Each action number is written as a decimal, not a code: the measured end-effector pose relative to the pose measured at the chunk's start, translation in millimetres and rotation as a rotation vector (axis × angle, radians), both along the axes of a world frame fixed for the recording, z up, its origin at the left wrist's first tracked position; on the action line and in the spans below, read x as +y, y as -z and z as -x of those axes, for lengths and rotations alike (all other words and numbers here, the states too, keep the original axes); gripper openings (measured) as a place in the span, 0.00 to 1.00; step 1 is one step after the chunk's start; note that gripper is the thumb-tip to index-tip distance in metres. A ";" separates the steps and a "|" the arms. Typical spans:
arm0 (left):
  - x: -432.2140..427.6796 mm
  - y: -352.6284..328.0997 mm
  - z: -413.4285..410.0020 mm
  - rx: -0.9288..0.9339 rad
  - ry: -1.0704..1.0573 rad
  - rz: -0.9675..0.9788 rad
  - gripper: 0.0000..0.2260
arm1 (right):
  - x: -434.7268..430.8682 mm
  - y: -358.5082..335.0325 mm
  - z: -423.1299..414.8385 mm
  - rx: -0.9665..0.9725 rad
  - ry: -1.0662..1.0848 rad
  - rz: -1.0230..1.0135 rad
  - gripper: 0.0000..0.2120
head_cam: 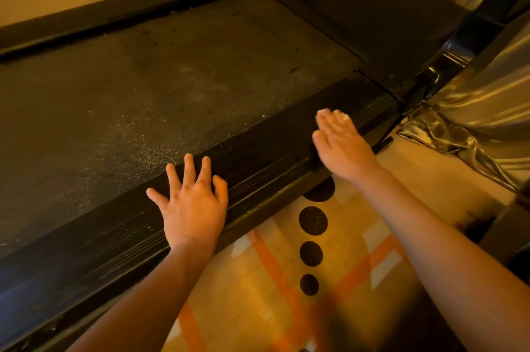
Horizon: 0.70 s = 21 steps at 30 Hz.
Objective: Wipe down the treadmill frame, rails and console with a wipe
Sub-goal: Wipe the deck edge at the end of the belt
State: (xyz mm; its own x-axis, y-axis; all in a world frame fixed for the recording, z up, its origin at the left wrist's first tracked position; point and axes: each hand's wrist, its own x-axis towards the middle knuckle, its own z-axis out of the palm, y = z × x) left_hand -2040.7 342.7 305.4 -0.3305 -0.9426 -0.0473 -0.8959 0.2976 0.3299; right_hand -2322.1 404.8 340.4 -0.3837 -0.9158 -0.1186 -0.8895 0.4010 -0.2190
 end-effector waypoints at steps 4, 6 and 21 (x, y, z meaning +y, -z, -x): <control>0.4 0.3 0.8 0.000 -0.006 0.011 0.24 | 29.4 9.0 -46.0 -0.050 -0.341 0.047 0.26; 0.3 0.4 0.7 -0.003 -0.004 0.006 0.24 | 32.6 2.4 -28.6 -0.043 -0.386 0.030 0.26; 0.0 2.7 -0.9 0.010 -0.005 0.008 0.24 | 16.5 4.2 27.1 -0.040 0.001 0.043 0.29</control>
